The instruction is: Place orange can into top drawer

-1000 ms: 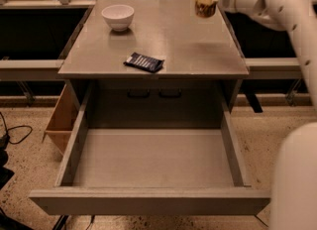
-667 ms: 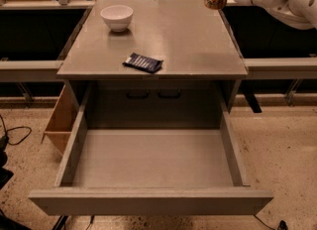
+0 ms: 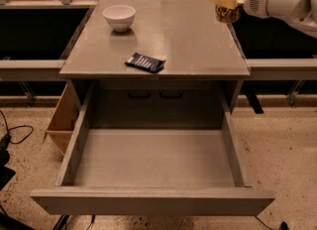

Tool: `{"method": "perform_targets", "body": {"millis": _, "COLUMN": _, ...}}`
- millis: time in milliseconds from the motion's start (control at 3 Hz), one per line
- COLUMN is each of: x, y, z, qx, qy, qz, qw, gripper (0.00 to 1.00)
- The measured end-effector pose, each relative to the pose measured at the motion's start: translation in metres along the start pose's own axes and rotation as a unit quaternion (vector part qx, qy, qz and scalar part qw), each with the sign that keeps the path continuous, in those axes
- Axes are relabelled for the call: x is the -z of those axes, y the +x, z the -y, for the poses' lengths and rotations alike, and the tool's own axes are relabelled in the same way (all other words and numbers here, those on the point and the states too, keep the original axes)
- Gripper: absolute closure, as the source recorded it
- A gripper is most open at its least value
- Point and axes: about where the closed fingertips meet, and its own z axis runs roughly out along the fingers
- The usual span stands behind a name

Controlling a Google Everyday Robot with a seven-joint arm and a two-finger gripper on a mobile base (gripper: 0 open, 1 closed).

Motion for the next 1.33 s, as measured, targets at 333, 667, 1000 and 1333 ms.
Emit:
{"method": "perform_targets", "body": {"millis": 333, "x": -0.002, "y": 0.0, "z": -0.002, "qx": -0.001, "qy": -0.003, "qz": 0.002, "qw": 1.0, "gripper": 1.0}}
{"method": "perform_targets", "body": {"millis": 667, "x": -0.002, "y": 0.0, "z": -0.025, "qx": -0.006, "qy": -0.025, "qz": 0.014, "qw": 0.9996, "gripper": 1.0}}
{"method": "perform_targets", "body": {"millis": 1000, "x": 0.008, "y": 0.013, "z": -0.101, "qx": -0.032, "qy": -0.103, "qz": 0.034, "qw": 0.9936, "gripper": 1.0}}
{"method": "perform_targets", "body": {"millis": 1333, "x": 0.004, "y": 0.042, "z": -0.211, "qx": -0.093, "qy": -0.193, "qz": 0.063, "qw": 0.9748, "gripper": 1.0}}
